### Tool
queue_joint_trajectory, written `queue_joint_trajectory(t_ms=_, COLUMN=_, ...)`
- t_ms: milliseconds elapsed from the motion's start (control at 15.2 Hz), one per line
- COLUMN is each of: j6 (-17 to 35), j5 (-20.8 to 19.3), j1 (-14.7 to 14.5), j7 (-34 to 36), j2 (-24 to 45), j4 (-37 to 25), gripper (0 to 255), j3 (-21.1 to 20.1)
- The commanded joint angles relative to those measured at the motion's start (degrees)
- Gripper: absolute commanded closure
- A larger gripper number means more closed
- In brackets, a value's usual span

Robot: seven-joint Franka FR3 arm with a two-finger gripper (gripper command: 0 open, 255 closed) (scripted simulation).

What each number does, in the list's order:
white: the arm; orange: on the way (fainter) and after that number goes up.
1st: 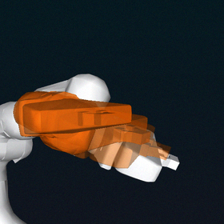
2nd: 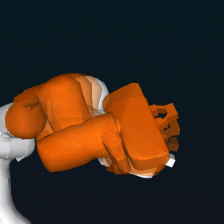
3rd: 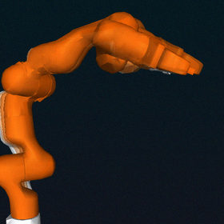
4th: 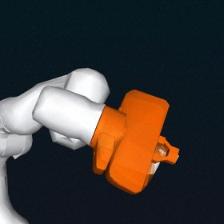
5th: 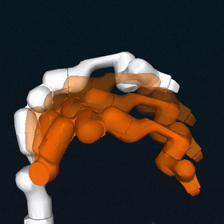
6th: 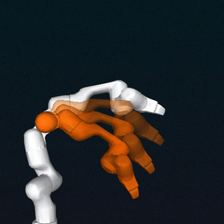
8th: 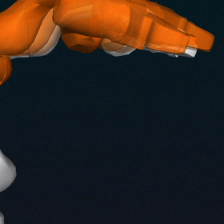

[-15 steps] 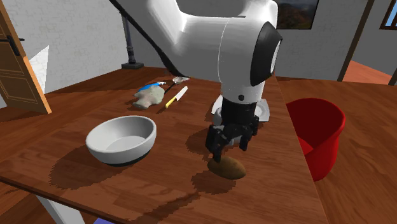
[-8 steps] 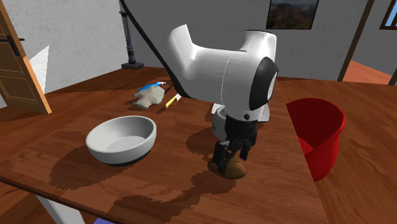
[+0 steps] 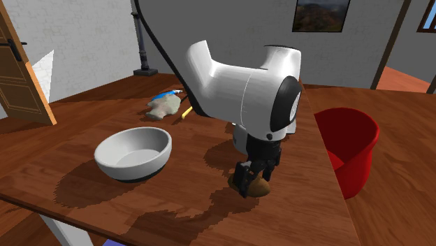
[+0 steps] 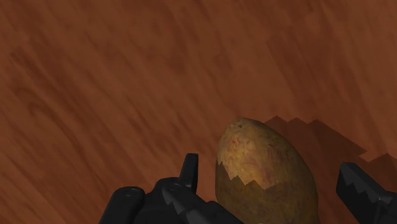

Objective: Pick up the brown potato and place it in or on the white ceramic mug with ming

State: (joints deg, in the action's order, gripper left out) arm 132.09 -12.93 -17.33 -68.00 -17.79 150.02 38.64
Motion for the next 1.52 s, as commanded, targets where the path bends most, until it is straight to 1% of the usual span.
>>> queue_joint_trajectory(t_ms=0, j6=0.0, j5=0.0, j1=0.0, j7=0.0, j2=0.0, j4=0.0, gripper=0, j3=0.0)
queue_joint_trajectory(t_ms=66, j6=0.0, j5=0.0, j1=0.0, j7=0.0, j2=0.0, j4=0.0, gripper=0, j3=0.0)
queue_joint_trajectory(t_ms=132, j6=0.0, j5=0.0, j1=0.0, j7=0.0, j2=0.0, j4=0.0, gripper=255, j3=0.0)
queue_joint_trajectory(t_ms=726, j6=0.0, j5=0.0, j1=0.0, j7=0.0, j2=0.0, j4=0.0, gripper=255, j3=0.0)
queue_joint_trajectory(t_ms=1452, j6=-10.4, j5=-1.5, j1=1.4, j7=2.0, j2=-6.6, j4=-4.2, gripper=255, j3=-3.2)
